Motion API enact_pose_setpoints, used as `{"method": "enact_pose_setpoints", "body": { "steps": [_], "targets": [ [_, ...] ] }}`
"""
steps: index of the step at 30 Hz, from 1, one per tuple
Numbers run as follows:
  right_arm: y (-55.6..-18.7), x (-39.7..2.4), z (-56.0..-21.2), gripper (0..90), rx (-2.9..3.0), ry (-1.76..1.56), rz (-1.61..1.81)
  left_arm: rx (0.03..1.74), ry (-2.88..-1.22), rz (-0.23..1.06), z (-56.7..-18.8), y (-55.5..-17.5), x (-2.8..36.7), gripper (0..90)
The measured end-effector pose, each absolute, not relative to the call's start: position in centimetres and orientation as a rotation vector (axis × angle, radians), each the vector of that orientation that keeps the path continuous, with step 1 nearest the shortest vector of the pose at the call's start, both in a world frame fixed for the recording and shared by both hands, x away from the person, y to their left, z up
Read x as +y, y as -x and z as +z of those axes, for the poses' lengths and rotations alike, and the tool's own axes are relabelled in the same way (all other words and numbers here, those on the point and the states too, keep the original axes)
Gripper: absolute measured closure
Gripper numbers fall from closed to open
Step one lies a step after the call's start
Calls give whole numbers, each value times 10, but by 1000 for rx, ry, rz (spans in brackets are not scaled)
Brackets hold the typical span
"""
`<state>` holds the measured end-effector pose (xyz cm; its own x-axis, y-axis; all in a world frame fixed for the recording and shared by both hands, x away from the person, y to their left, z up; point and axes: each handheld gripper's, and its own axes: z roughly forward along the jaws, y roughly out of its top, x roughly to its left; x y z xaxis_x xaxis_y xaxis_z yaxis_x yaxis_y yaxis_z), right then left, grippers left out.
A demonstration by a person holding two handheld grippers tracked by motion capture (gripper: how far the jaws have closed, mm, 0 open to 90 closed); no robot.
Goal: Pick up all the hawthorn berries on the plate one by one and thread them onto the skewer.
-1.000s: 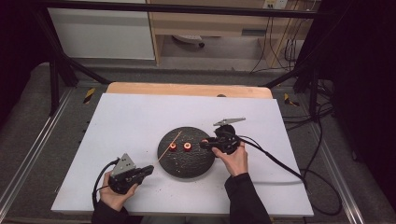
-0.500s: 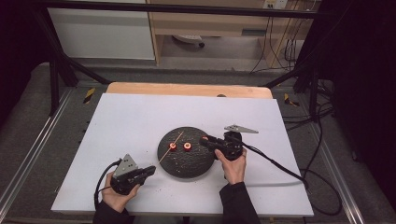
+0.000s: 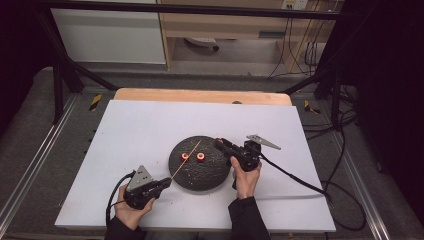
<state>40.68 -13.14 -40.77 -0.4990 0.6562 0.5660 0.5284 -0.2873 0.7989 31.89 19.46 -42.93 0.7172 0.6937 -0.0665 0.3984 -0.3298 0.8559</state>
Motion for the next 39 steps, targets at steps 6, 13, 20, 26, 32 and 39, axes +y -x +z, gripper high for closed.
{"method": "enact_pose_setpoints", "body": {
  "steps": [6,13,20,26,32,39],
  "targets": [
    [-408,-133,-403,616,1690,-1509,1987,838,-1955,379,-429,-320,187,881],
    [-409,-132,-402,617,1598,-1502,2044,825,-1948,372,-427,-320,176,881],
    [-408,-131,-401,617,1526,-1513,2102,812,-1947,375,-428,-320,167,881],
    [-407,-129,-402,617,1481,-1526,2143,800,-1943,378,-427,-319,160,881],
    [-406,-128,-403,617,1444,-1525,2168,803,-1936,374,-426,-320,154,881],
    [-404,-128,-402,617,1425,-1517,2180,804,-1924,375,-425,-320,151,881]
  ]
}}
